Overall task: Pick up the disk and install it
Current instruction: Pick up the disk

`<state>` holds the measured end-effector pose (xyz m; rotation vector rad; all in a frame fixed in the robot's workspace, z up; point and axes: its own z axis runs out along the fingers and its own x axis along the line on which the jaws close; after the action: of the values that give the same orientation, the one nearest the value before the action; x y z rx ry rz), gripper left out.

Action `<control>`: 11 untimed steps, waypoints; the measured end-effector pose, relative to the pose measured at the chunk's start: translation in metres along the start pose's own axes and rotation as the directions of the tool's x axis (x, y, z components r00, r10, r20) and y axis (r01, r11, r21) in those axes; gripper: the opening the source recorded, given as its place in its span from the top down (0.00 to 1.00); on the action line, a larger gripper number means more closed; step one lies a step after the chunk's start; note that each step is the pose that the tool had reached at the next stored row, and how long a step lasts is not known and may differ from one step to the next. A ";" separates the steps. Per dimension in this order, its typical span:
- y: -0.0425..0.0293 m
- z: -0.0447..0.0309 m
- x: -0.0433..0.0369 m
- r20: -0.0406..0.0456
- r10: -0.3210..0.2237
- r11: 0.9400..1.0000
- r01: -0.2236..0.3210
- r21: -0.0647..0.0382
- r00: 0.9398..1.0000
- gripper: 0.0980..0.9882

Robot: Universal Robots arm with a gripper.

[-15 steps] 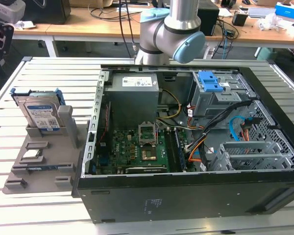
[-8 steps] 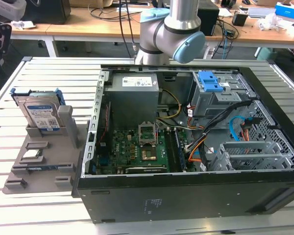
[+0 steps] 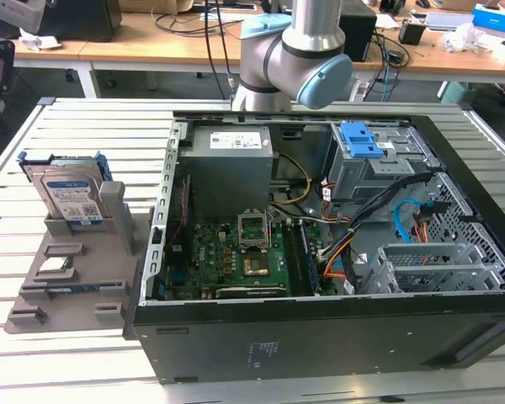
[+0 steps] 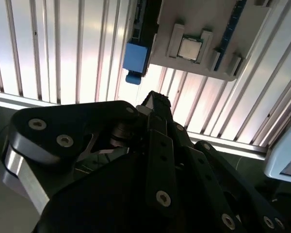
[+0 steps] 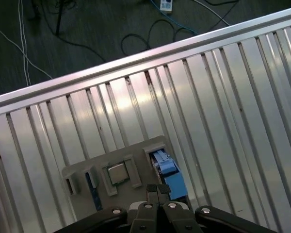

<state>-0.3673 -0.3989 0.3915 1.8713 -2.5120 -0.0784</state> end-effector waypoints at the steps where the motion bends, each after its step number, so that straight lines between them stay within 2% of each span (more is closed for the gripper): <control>1: 0.0000 0.0000 0.0000 -0.001 -0.012 1.000 0.012 0.000 1.000 0.99; 6: 0.0000 0.0000 0.0000 -0.003 -0.064 0.998 0.064 -0.002 0.998 0.99; 11: 0.0000 0.0000 0.0000 -0.005 -0.121 0.993 0.121 -0.003 0.993 0.99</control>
<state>-0.3673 -0.3989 0.3915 2.0184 -2.3915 -0.0774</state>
